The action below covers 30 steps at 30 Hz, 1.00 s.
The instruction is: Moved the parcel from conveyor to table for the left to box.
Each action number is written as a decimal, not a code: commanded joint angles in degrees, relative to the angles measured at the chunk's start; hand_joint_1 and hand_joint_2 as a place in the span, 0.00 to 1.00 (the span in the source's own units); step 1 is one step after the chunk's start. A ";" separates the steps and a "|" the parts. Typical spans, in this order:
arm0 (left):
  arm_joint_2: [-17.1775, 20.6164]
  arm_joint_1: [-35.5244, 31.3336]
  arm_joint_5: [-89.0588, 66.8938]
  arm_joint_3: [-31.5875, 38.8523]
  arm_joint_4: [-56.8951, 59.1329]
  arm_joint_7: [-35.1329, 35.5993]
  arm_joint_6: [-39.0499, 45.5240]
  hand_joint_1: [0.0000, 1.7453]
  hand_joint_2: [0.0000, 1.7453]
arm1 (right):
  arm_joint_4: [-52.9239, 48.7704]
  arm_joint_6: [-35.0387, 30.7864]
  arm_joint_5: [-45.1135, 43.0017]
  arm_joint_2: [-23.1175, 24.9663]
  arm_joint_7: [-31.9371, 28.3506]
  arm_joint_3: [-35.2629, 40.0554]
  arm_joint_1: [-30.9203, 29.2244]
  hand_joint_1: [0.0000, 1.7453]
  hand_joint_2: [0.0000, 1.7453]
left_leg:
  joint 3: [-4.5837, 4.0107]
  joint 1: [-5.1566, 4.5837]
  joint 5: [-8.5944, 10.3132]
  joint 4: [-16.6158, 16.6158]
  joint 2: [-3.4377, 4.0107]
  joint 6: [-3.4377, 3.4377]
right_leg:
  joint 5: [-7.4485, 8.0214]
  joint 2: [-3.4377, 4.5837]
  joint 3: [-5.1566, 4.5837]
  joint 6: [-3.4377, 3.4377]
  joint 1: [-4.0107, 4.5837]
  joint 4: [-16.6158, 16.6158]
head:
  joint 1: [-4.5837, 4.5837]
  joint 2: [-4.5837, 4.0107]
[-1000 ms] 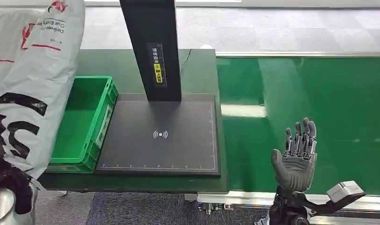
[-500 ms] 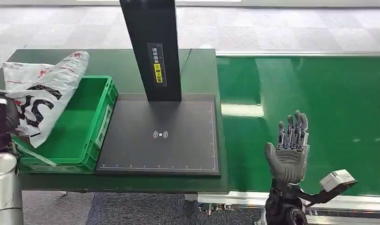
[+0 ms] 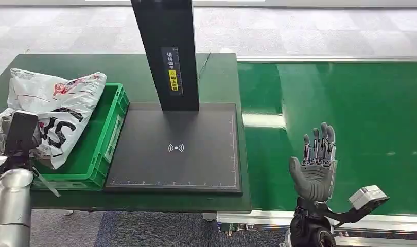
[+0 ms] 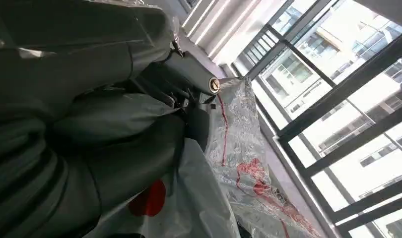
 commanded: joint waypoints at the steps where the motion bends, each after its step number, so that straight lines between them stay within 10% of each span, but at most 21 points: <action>1: 0.29 -1.36 -0.31 -1.89 2.08 1.09 -0.71 0.06 1.00 | 2.77 -0.39 -0.01 -0.26 0.64 0.04 -1.68 0.00 1.00 | 0.02 0.01 0.03 -0.03 -0.02 0.04 | 0.03 -0.02 0.05 0.01 0.02 -0.06 | 0.02 0.00; 11: -4.47 10.58 9.18 -5.27 -28.81 -3.67 -1.34 0.00 1.00 | 2.13 -2.09 0.49 0.05 -0.02 -1.27 0.49 0.00 1.00 | 0.04 0.00 -0.01 -0.08 -0.04 0.08 | 0.00 -0.05 0.10 0.04 0.00 -0.14 | 0.04 0.00; 25: -12.40 28.59 11.90 -12.02 -48.91 -13.71 1.73 0.00 1.00 | -0.09 -2.18 0.77 0.62 0.04 -3.44 2.00 0.00 1.00 | 0.03 -0.04 -0.09 -0.09 0.13 0.05 | -0.01 0.10 0.00 0.03 -0.03 -0.12 | 0.00 0.00; 30: -16.91 33.96 24.35 -18.95 -46.13 -13.27 -10.00 0.00 1.00 | 1.96 -0.86 0.80 -0.10 1.33 -2.02 0.33 0.00 1.00 | 0.03 -0.06 -0.08 -0.10 0.09 0.06 | 0.00 0.07 0.02 0.04 -0.06 -0.14 | 0.02 0.00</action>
